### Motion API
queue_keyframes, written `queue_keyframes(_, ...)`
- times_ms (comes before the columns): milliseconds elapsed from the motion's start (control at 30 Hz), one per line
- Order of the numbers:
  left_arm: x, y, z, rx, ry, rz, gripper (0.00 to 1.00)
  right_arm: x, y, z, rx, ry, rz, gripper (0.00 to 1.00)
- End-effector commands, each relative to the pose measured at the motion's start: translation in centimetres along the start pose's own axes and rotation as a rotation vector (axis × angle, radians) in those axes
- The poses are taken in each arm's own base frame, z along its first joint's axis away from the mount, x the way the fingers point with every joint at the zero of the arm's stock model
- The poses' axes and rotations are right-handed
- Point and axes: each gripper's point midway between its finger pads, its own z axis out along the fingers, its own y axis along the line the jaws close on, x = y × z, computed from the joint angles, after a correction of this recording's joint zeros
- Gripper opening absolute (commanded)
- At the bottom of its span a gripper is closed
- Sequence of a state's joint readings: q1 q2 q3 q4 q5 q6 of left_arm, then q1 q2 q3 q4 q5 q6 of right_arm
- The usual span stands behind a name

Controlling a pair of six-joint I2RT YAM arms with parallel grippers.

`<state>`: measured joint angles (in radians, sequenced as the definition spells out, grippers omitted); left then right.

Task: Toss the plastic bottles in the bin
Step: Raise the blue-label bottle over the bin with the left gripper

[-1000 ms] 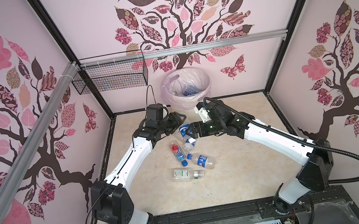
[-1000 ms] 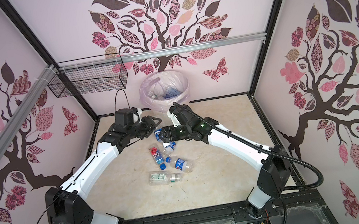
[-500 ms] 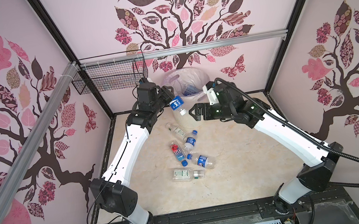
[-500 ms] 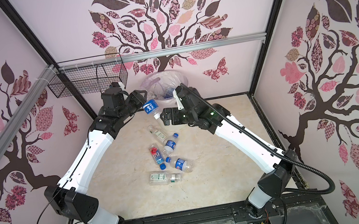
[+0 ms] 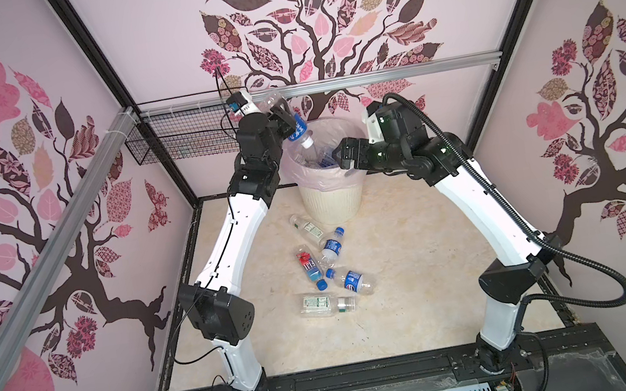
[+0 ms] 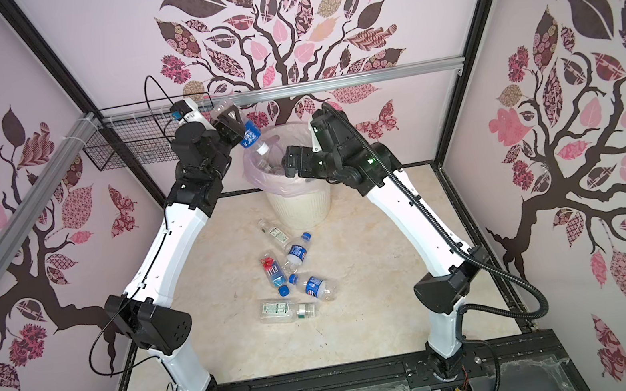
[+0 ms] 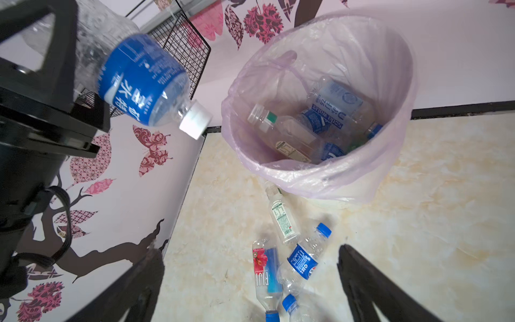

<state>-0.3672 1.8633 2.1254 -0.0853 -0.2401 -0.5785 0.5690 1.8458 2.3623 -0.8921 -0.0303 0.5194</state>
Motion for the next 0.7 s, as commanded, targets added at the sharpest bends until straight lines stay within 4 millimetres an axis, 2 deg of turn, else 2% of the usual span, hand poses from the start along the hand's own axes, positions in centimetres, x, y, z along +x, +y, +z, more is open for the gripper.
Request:
queue_keyframes(0, -5.8, -3.1, -0.6, 0.09, -0.191, 0.02, 0.54, 0.4, -0.3, 0.0, 0.026, 0.032, -0.003, 1.0)
queue_keyframes(100, -9.0, -5.3, -1.7, 0.149, -0.266, 0.055, 0.54, 0.5, -0.5, -0.3, 0.033, 0.03, -0.006, 0.99)
queue_keyframes(200, -11.6, -6.1, -2.8, 0.153, -0.342, 0.064, 0.54, 0.4, -1.2, -0.7, 0.046, 0.019, -0.009, 0.99)
queue_keyframes(267, -12.5, -6.2, -3.1, 0.15, -0.371, 0.06, 0.54, 0.3, -1.7, -1.1, 0.049, 0.007, 0.001, 1.0)
queue_keyframes(333, -12.0, -5.9, -2.7, 0.142, -0.363, 0.056, 0.54, 0.3, -2.2, -1.3, 0.053, 0.004, 0.01, 1.0)
queue_keyframes(433, -9.5, -5.0, -1.2, 0.133, -0.302, 0.014, 0.54, 0.3, -2.7, -1.4, 0.055, 0.004, 0.02, 1.0)
queue_keyframes(500, -6.4, -3.9, 0.4, 0.12, -0.238, -0.018, 0.54, 0.4, -3.0, -1.4, 0.059, 0.007, 0.024, 1.0)
queue_keyframes(567, -2.1, -2.1, 2.7, 0.09, -0.142, -0.053, 0.55, 0.5, -3.1, -1.4, 0.059, 0.01, 0.031, 1.0)
queue_keyframes(600, 0.5, -1.7, 3.8, 0.091, -0.069, -0.04, 0.59, 0.5, -3.2, -1.4, 0.057, 0.01, 0.035, 1.0)
queue_keyframes(633, 2.6, -1.7, 4.5, 0.095, 0.007, -0.018, 0.72, 0.5, -3.1, -1.4, 0.053, 0.011, 0.036, 0.99)
queue_keyframes(667, 4.1, -2.1, 4.7, 0.104, 0.069, -0.005, 0.9, 0.5, -3.0, -1.6, 0.05, 0.009, 0.037, 1.0)
